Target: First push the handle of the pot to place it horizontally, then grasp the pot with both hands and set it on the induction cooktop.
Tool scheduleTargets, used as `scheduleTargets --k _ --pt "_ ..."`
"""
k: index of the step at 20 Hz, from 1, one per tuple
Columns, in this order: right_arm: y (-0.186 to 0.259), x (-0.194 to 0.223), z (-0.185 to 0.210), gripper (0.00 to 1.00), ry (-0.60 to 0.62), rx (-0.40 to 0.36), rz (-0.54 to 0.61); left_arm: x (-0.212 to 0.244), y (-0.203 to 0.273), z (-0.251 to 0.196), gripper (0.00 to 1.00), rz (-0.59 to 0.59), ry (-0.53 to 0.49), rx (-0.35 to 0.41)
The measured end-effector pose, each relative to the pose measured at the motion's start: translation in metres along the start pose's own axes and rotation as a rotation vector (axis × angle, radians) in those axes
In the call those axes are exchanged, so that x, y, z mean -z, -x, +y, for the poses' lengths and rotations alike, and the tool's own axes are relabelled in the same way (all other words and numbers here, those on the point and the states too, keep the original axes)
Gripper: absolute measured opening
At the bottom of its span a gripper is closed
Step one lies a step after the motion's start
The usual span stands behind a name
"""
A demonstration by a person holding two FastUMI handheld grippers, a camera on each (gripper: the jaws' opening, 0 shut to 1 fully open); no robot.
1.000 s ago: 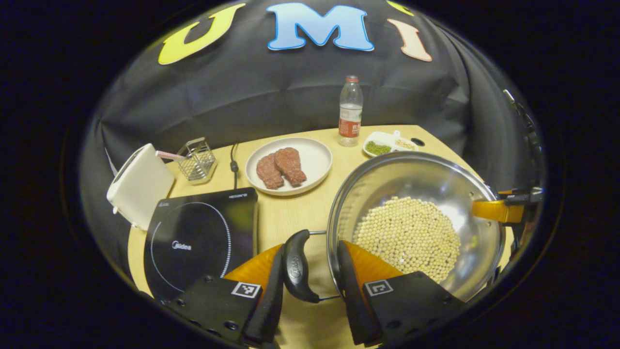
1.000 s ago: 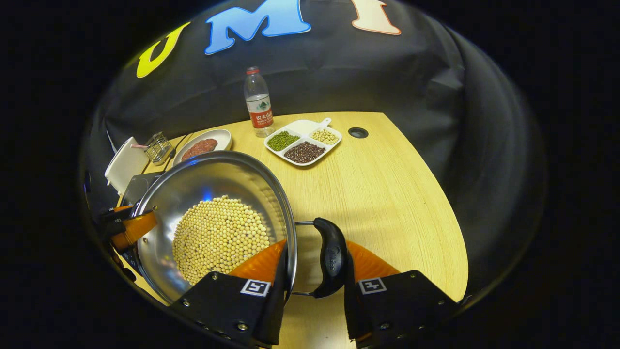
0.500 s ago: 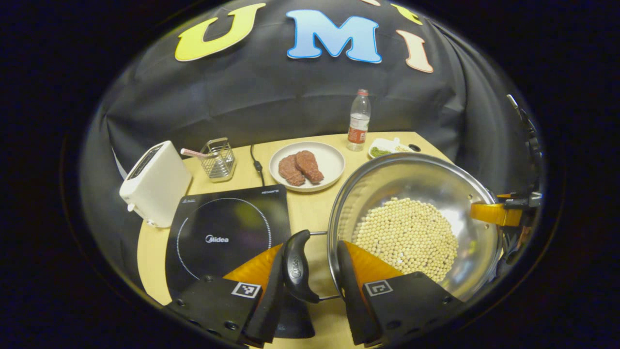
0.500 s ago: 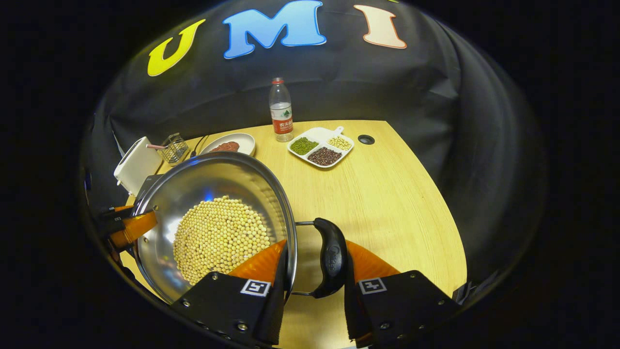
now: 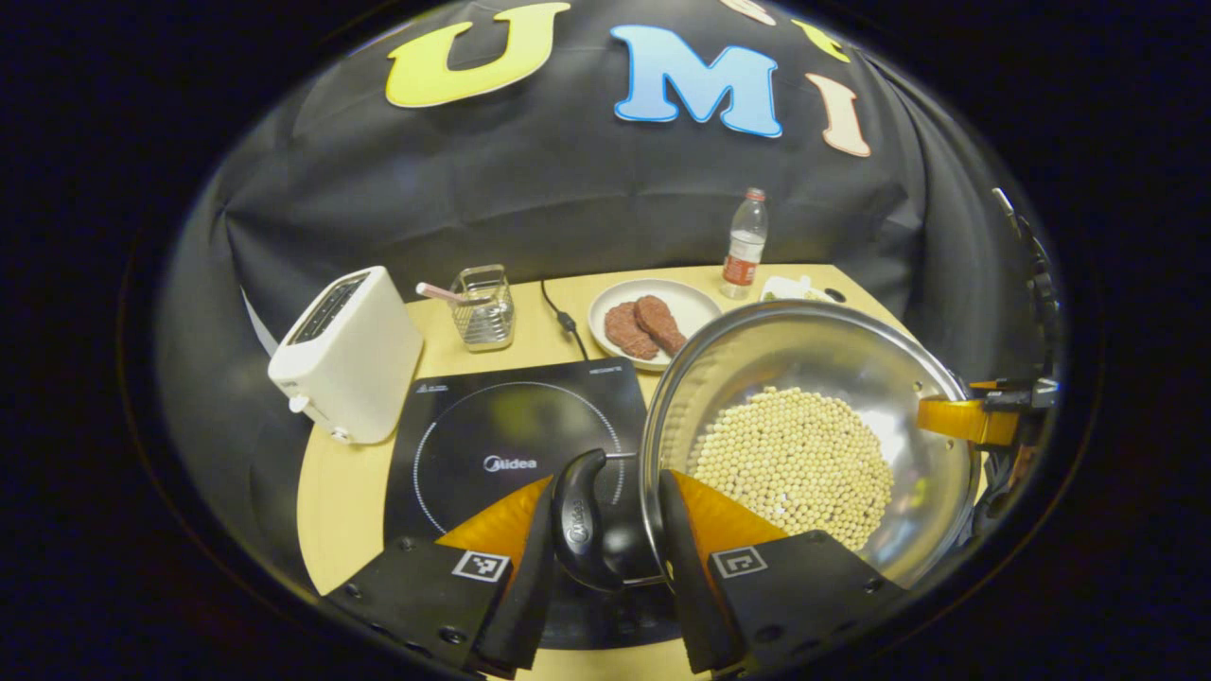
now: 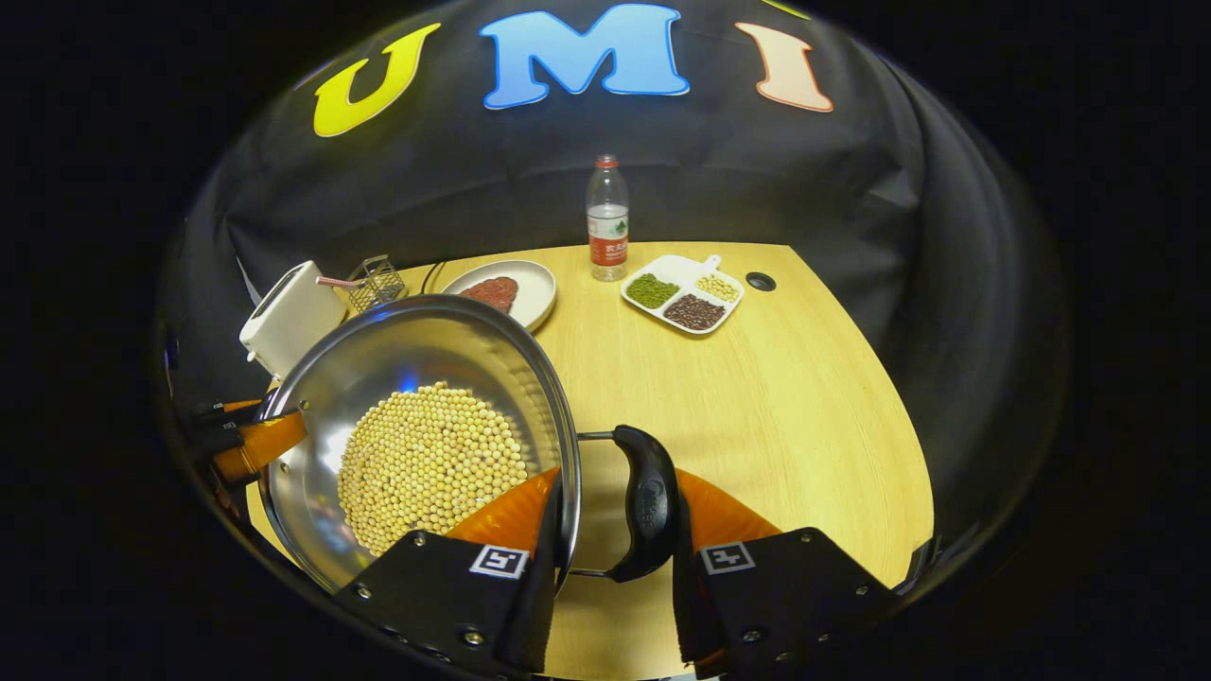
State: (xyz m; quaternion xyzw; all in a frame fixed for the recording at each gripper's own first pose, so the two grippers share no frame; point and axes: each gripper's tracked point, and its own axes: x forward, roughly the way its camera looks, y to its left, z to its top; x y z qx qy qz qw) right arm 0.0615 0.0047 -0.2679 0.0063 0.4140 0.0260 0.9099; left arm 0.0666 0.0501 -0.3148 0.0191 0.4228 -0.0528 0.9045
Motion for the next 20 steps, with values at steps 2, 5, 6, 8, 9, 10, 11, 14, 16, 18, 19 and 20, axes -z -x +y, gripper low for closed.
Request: scheduleTargets --k 2,5,6,8,9,10,11,14,16,18,19,20 --pt "-0.001 -0.003 0.015 0.51 0.008 -0.006 0.001 0.001 0.002 0.016 0.67 0.0 0.007 -0.006" --pt "-0.004 -0.008 0.036 0.51 0.022 -0.013 0.005 0.002 0.001 0.038 0.67 0.003 0.022 -0.013" --pt "-0.007 -0.01 0.043 0.52 0.027 -0.015 0.005 0.003 0.0 0.046 0.63 0.004 0.025 -0.016" --pt "-0.013 -0.012 0.056 0.51 0.035 -0.021 0.009 0.004 -0.001 0.06 0.63 0.009 0.032 -0.022" --pt "-0.016 -0.013 0.063 0.51 0.037 -0.025 0.01 0.004 -0.003 0.067 0.63 0.009 0.036 -0.025" --pt "-0.019 -0.015 0.07 0.51 0.041 -0.029 0.012 0.005 -0.003 0.075 0.63 0.011 0.04 -0.029" --pt "-0.022 -0.016 0.077 0.51 0.044 -0.031 0.012 0.005 -0.005 0.083 0.63 0.013 0.043 -0.034" --pt "-0.031 -0.021 0.097 0.46 0.057 -0.038 0.014 0.009 -0.008 0.106 0.63 0.022 0.058 -0.043" --pt "-0.038 -0.023 0.11 0.46 0.065 -0.042 0.017 0.009 -0.013 0.121 0.63 0.027 0.065 -0.05" --pt "-0.046 -0.025 0.122 0.46 0.071 -0.047 0.021 0.012 -0.017 0.135 0.63 0.033 0.071 -0.057" --pt "-0.05 -0.025 0.129 0.46 0.072 -0.05 0.023 0.012 -0.019 0.142 0.63 0.033 0.074 -0.06" --pt "-0.053 -0.026 0.134 0.46 0.074 -0.052 0.024 0.013 -0.02 0.148 0.63 0.035 0.077 -0.062"
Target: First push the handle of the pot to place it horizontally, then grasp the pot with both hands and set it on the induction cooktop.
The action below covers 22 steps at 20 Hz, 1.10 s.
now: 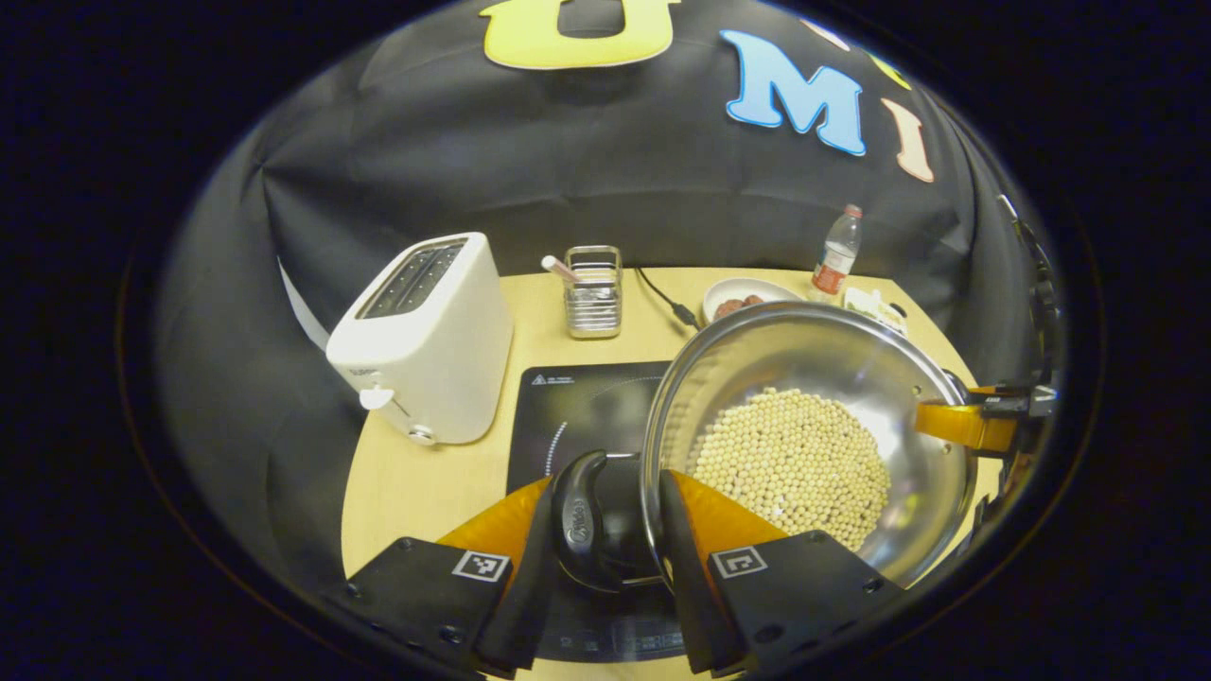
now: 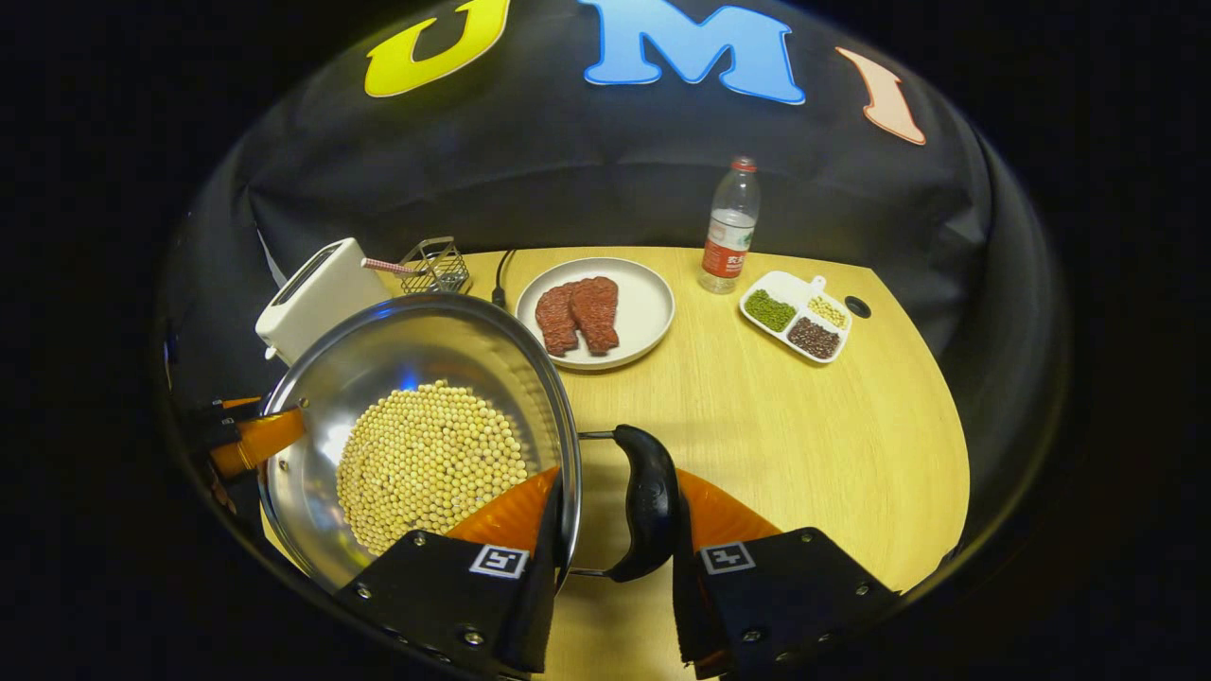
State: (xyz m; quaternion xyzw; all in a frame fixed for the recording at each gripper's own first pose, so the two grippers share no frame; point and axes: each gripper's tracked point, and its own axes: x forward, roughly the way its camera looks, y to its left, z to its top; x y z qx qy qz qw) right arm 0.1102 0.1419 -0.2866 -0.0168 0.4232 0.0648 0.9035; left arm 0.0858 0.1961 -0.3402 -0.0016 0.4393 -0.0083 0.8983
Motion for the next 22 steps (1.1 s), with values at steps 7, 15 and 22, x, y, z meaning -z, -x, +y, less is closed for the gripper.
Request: scheduleTargets --k 7,15,22 --pt "-0.019 -0.01 0.034 0.51 0.008 -0.008 0.003 -0.002 -0.017 0.041 0.63 0.004 0.025 -0.008" --pt "-0.038 -0.02 0.066 0.51 0.013 -0.01 -0.004 -0.009 -0.037 0.08 0.6 0.007 0.035 -0.006" --pt "-0.051 -0.019 0.08 0.51 0.005 -0.005 0.012 -0.006 -0.053 0.1 0.63 0.017 0.034 0.0"
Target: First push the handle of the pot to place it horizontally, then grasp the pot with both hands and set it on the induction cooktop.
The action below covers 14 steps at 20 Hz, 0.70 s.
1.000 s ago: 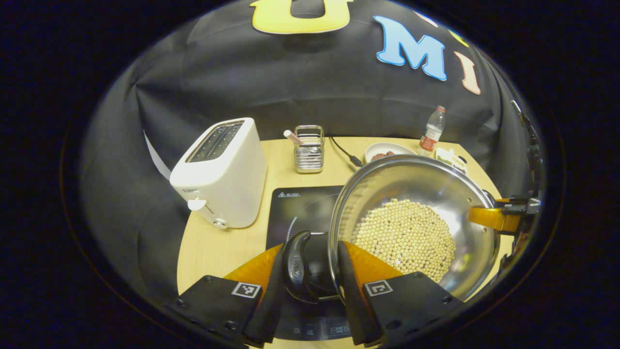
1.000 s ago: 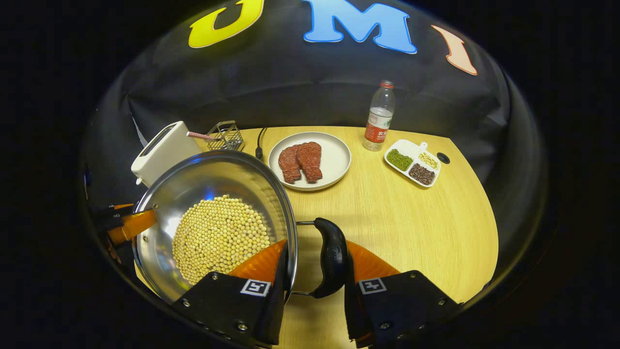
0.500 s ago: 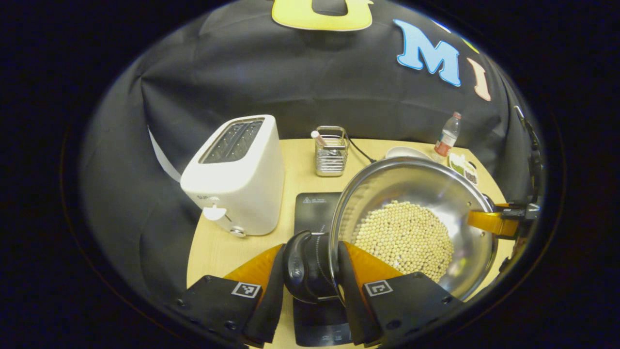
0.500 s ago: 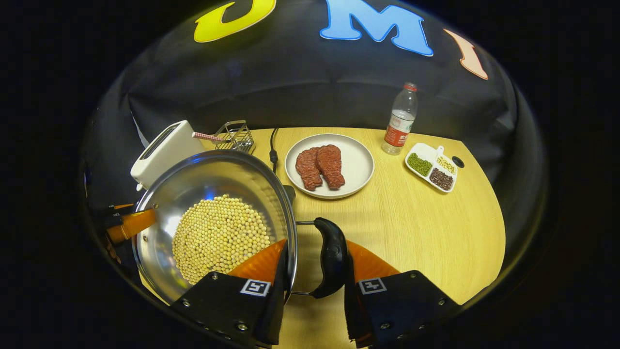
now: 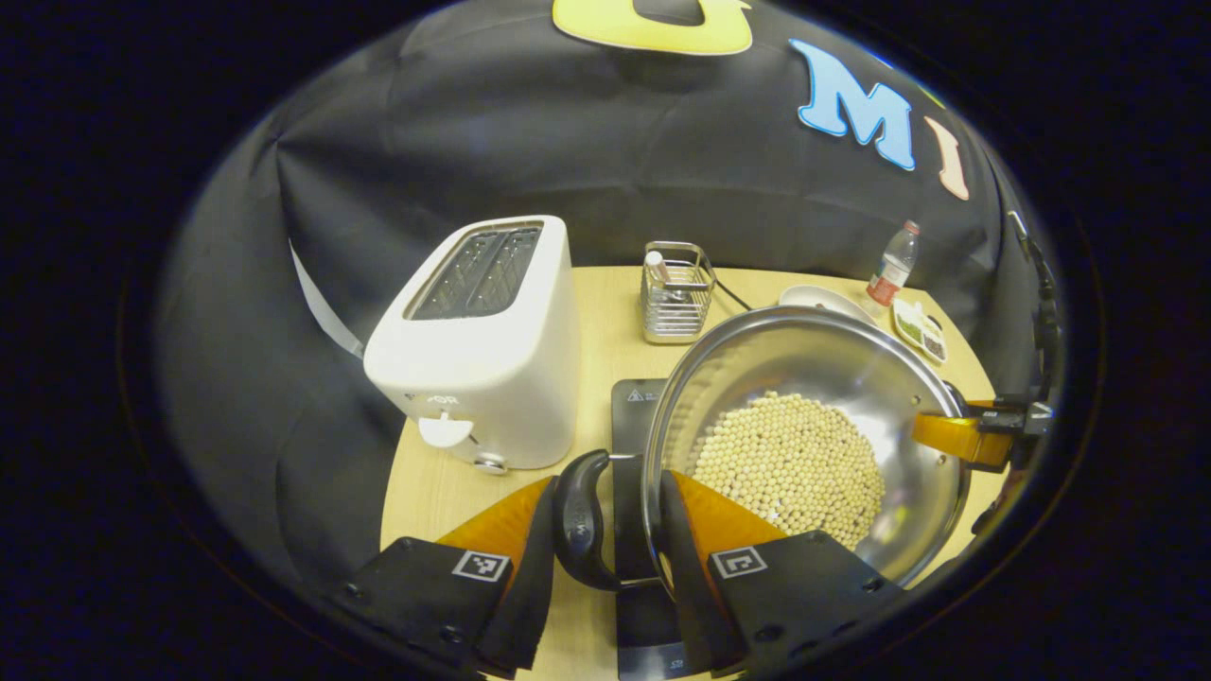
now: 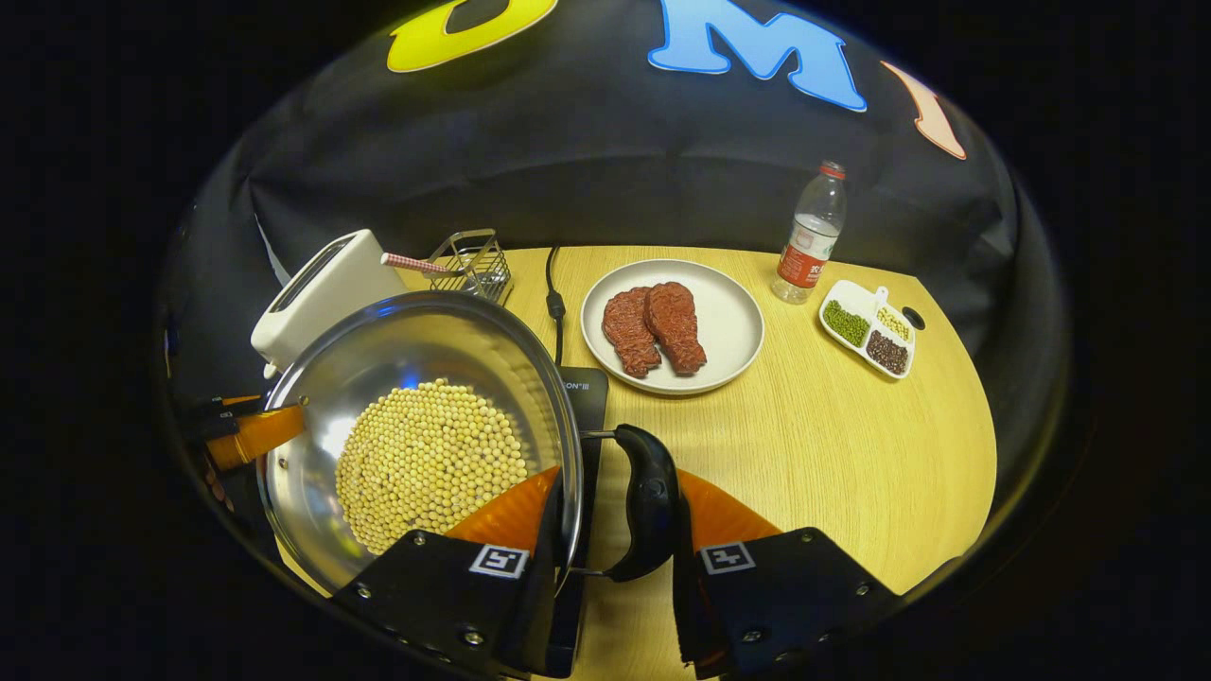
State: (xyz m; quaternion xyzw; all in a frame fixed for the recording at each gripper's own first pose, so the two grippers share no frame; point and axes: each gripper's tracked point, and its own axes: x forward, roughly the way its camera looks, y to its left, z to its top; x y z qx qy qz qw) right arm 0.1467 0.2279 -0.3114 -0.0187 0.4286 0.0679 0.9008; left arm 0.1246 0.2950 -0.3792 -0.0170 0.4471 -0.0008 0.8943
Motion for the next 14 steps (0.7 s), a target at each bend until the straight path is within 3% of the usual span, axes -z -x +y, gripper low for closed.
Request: scheduleTargets --k 13,14 --pt "-0.019 0.003 0.003 0.52 -0.02 0.023 0.0 0.0 -0.018 0.001 0.64 -0.01 0.004 0.021" --pt "-0.019 0.005 0.004 0.52 -0.025 0.024 0.003 0.001 -0.018 0.002 0.6 -0.015 0.003 0.021"
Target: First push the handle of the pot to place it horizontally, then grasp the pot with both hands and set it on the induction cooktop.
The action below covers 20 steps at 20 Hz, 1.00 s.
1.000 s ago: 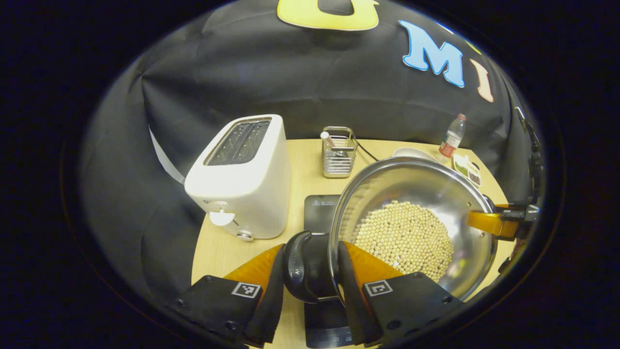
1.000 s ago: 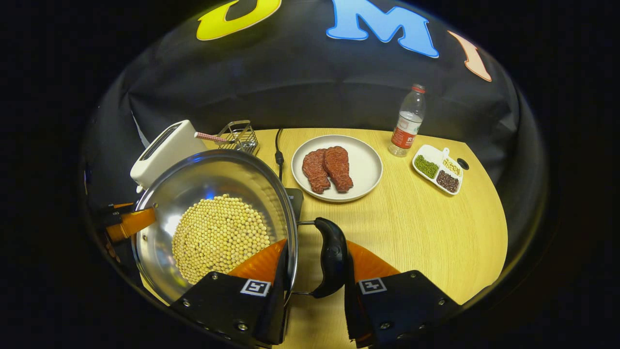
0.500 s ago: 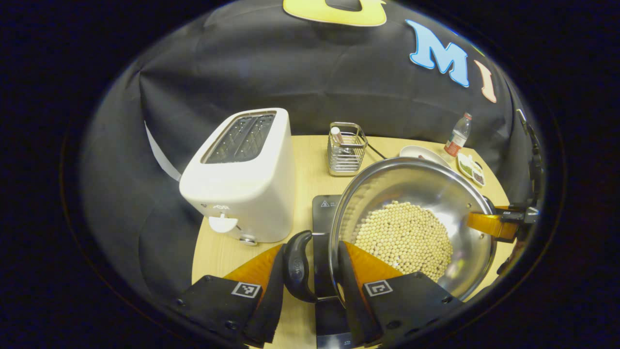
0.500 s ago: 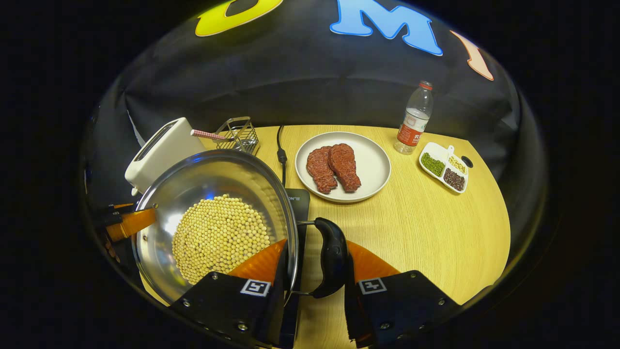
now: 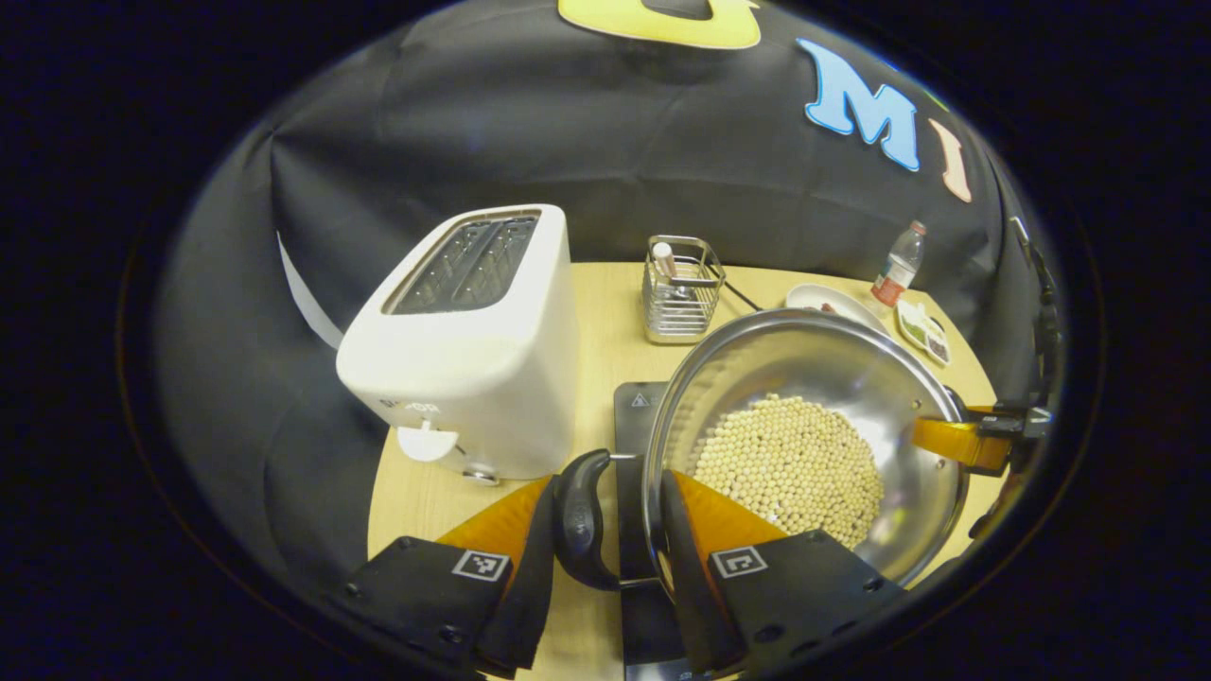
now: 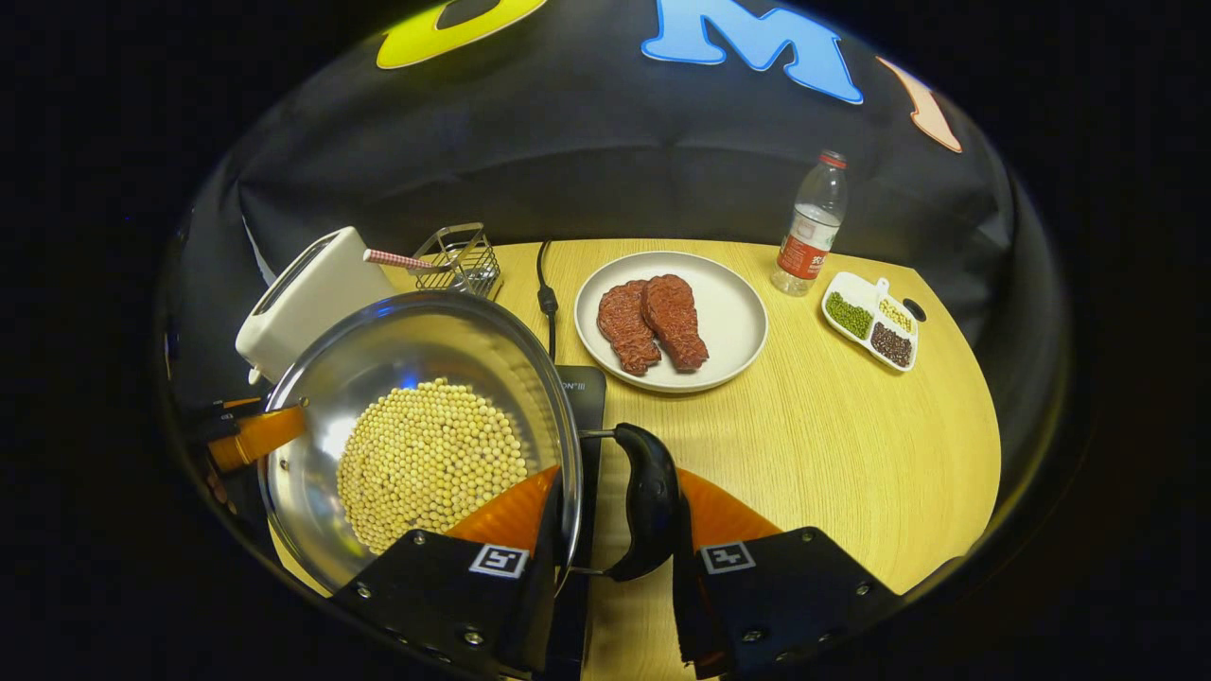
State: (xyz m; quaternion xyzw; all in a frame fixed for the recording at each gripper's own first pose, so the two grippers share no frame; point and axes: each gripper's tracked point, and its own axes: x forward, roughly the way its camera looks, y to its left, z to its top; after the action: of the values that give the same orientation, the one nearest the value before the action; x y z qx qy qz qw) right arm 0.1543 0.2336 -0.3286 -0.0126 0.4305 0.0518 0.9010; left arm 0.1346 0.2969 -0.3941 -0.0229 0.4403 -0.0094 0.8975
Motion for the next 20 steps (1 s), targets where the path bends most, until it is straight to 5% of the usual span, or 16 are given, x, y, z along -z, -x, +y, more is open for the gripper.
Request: scheduleTargets --k 10,14,16,20 --pt "0.004 0.002 0.0 0.58 -0.018 -0.013 -0.04 -0.005 0.004 0.009 0.67 -0.098 -0.017 -0.04" --pt "0.045 -0.029 -0.01 0.66 0.019 -0.029 -0.188 -0.027 0.039 0.02 0.84 -0.205 0.035 -0.105" --pt "0.075 -0.045 -0.022 0.66 0.043 -0.034 -0.272 -0.041 0.063 0.018 0.77 -0.276 0.075 -0.133" --pt "0.148 -0.075 -0.055 0.66 0.063 -0.039 -0.443 -0.073 0.143 -0.012 0.85 -0.437 0.102 -0.165"
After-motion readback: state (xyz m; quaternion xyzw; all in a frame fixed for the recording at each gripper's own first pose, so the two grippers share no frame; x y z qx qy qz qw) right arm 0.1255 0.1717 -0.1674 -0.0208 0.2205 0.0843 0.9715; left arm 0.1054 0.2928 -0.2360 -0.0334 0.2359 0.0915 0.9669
